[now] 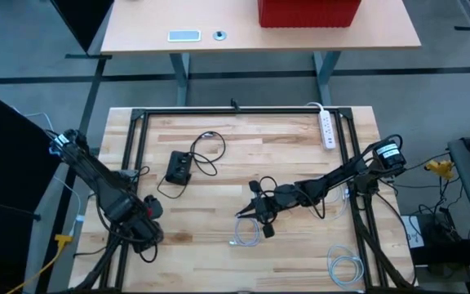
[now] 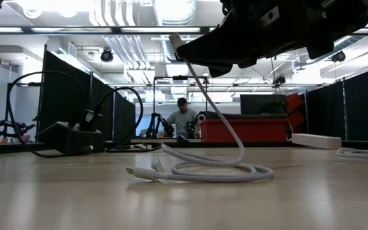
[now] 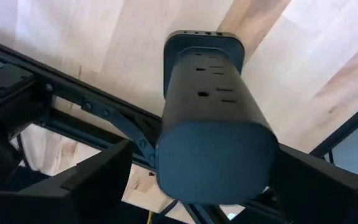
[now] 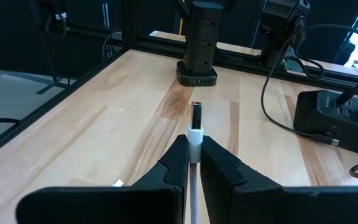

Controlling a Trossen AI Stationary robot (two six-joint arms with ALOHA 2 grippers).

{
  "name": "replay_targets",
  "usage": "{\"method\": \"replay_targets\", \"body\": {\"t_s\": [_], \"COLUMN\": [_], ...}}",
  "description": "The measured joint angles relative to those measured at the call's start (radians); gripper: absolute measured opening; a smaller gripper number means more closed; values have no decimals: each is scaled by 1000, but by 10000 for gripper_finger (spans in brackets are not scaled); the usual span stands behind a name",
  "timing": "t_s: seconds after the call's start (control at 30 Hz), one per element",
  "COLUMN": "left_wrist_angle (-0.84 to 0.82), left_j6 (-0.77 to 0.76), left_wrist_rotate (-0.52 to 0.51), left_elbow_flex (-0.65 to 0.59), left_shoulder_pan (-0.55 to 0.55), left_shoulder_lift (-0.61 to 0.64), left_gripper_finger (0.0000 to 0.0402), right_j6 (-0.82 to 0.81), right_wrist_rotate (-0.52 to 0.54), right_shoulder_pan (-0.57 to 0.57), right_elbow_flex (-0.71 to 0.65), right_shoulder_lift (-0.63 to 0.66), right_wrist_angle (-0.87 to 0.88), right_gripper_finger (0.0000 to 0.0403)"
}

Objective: Insert USB
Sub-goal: Insert bottom left white charger cable into the bottom black outlet extension

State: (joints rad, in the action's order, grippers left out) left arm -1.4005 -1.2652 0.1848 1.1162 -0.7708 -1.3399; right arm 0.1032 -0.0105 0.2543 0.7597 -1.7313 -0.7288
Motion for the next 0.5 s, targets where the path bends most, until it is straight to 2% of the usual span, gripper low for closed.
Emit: {"method": "replay_targets", "body": {"t_s": [0.2,0.5], "left_wrist_angle": [129,130], "left_j6": [0,0], "left_wrist_rotate": [10,8], "left_elbow_flex": [-66,-102], "left_shoulder_pan": [-11,-27], "left_shoulder_lift": [0,0], "left_gripper_finger": [351,350], "right_j6": [0,0], "right_wrist_rotate": [0,1], "right_shoulder_pan": [0,0], "right_elbow_flex": [0,0], "right_shoulder_lift": [0,0], "right_wrist_angle": [-1,0], "right_gripper_finger": [14,14]}}
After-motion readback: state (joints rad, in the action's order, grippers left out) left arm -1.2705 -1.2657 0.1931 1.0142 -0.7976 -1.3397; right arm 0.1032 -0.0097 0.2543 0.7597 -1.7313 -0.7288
